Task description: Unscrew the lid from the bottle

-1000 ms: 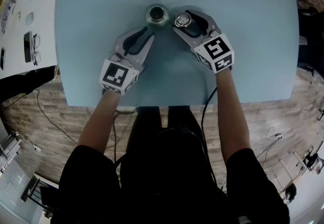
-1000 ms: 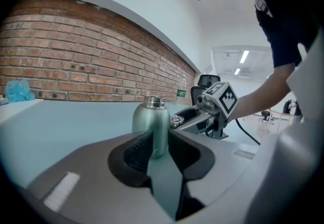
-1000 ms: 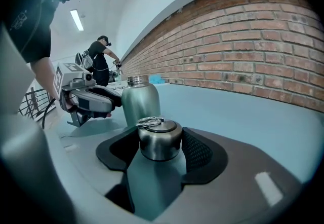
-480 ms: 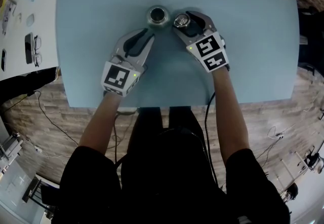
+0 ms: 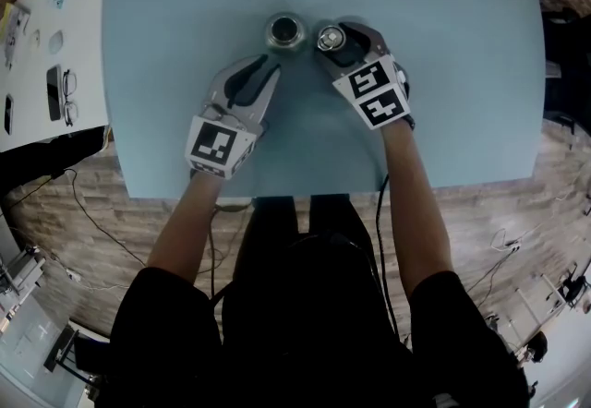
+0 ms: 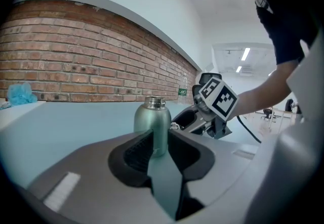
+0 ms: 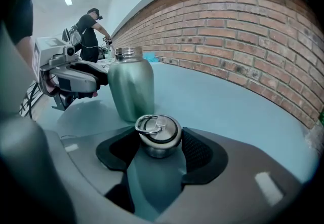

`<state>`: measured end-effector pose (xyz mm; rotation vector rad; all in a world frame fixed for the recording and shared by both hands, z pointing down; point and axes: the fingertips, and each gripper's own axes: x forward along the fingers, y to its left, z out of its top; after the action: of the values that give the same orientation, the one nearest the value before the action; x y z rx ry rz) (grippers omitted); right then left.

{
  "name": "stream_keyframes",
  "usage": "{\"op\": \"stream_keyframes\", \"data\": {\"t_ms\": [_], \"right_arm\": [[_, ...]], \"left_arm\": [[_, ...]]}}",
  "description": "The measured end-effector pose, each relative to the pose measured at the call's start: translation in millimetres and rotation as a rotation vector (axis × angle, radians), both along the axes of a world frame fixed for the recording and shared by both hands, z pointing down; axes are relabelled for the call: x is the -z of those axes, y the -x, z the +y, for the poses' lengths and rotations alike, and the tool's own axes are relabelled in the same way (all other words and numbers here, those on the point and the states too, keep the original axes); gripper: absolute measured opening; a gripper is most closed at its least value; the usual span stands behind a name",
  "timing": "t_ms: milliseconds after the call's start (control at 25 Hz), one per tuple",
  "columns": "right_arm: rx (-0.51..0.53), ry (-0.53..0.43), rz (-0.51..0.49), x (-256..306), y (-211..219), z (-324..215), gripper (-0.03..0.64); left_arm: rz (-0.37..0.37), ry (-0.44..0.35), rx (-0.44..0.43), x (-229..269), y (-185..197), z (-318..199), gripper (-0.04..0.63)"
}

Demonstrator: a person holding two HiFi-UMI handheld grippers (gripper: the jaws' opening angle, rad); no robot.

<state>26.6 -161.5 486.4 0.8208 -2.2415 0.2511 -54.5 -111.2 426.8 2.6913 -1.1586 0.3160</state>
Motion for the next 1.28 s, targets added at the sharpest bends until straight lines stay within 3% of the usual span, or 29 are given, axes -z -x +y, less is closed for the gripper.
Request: {"op": "stream_keyframes", "data": {"t_ms": [320,640,1280], "right_arm": [[-0.013,0.012,0.001,-1.2,-1.7,0.6,0.267],[-0.040,-0.033,-0.072,21.3,-4.5,1.6,0.258],[-0.131,-0.117,-0.215,63.2,-15.7,14.5,0.027]], "left_arm": [[0.012,0.009,0.037,1.2,2.5,2.6,0.075],[0.017,-0.007,0.072,9.7,4.2,3.3,0.040],[0.033,-0.037,0.136,34.4,4.1,-1.4,0.000]]}}
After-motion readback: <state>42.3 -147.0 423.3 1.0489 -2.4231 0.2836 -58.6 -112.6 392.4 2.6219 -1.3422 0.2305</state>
